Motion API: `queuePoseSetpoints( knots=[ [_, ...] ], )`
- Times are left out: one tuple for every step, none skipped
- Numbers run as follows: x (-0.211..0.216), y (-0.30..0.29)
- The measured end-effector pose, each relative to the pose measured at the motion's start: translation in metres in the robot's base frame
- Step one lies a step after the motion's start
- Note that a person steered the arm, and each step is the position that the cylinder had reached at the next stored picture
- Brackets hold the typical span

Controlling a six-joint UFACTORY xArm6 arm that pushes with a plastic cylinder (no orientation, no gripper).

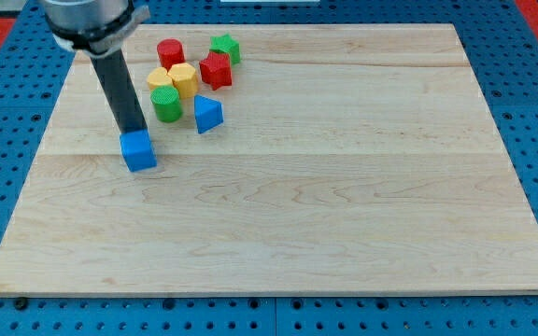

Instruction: Move the blue cube towards the bottom center

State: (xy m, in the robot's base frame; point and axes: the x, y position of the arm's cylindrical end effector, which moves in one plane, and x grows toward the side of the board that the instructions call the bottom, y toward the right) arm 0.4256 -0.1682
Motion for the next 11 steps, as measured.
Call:
queuePoseSetpoints(
  knots=[
    [0.031, 0.002],
    [0.050, 0.002],
    [0.054, -0.004],
    [0.058, -0.029],
    [0.076, -0.031],
    [0.079, -0.020],
    [0.079, -0.008],
    [0.079, 0.019],
    [0.079, 0.056],
    [0.088, 0.068],
    [0.108, 0.066]
  ],
)
